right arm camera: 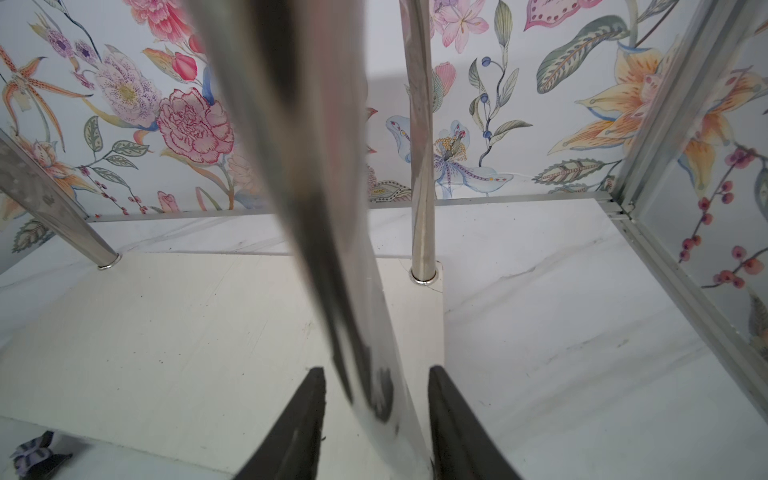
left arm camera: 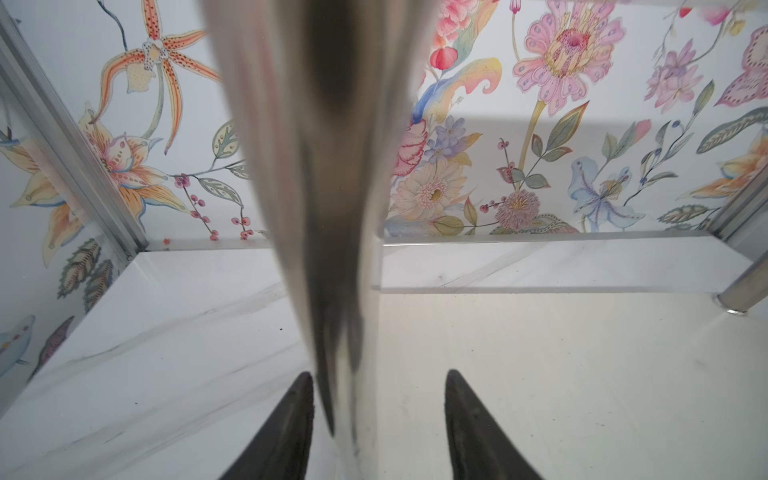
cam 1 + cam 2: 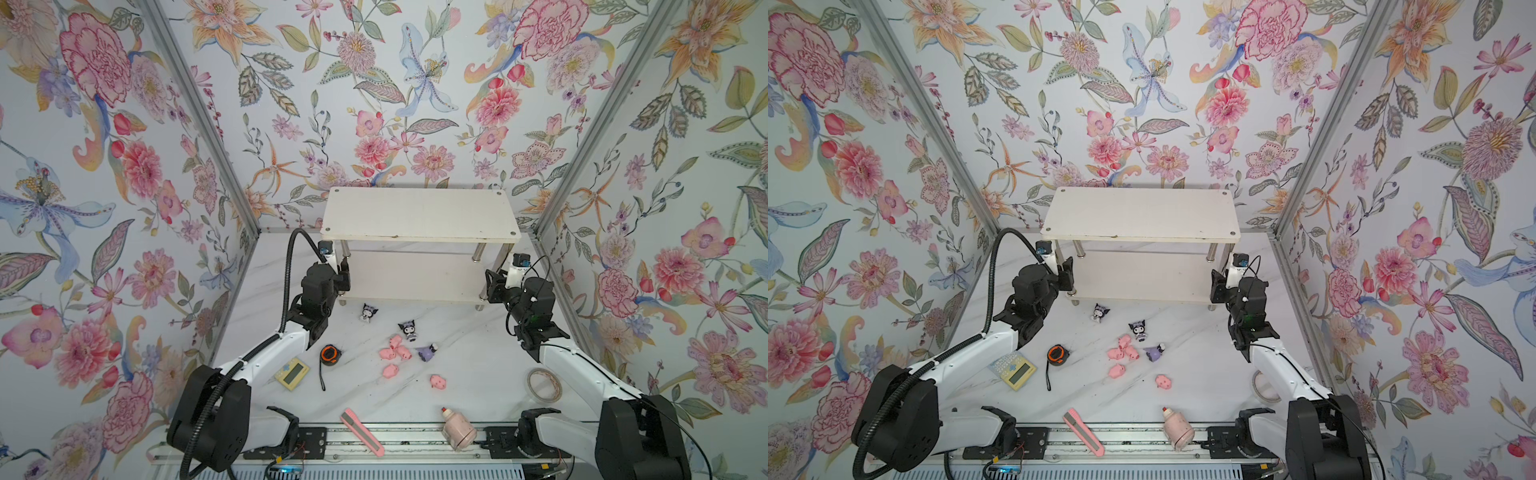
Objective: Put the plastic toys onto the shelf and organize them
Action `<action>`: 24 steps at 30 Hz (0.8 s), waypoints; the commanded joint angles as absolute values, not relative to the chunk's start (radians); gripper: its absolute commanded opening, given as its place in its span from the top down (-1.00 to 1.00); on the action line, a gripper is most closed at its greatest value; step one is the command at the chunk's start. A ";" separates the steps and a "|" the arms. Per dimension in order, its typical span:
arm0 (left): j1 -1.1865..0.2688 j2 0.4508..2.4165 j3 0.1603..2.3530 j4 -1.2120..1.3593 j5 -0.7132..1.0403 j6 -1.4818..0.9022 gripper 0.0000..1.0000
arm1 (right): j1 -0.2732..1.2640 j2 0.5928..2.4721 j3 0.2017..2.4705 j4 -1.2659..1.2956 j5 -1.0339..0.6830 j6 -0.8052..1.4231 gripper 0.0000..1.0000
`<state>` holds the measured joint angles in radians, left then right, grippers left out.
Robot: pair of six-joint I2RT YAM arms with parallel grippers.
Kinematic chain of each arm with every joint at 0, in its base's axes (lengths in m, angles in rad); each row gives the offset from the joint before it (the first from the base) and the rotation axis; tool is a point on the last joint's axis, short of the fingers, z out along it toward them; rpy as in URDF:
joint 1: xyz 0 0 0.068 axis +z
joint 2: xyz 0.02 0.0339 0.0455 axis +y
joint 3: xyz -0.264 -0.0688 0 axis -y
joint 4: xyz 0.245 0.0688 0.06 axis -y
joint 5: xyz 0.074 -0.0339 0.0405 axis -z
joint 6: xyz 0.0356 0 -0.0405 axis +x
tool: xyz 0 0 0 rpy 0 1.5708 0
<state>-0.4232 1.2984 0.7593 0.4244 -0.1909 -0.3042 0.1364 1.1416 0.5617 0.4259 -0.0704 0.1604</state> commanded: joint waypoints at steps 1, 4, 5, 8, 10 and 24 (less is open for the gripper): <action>-0.464 1.226 0.742 0.443 -0.211 -0.304 -0.31 | 0.145 1.042 0.539 0.323 -0.084 0.214 -0.07; -0.507 1.176 0.705 0.414 -0.241 -0.302 -0.53 | 0.159 0.922 0.501 0.233 -0.071 0.232 -0.22; -0.521 1.154 0.684 0.405 -0.251 -0.304 -0.59 | 0.164 0.874 0.483 0.201 -0.065 0.238 -0.25; -0.556 1.083 0.618 0.386 -0.268 -0.330 -0.66 | 0.172 0.747 0.443 0.105 -0.047 0.249 -0.27; -0.570 1.038 0.573 0.378 -0.262 -0.350 -0.66 | 0.176 0.673 0.423 0.042 -0.038 0.261 -0.17; -0.628 1.319 0.544 0.373 -0.064 -0.386 -0.32 | 0.294 0.740 0.397 -0.018 -0.076 0.310 0.48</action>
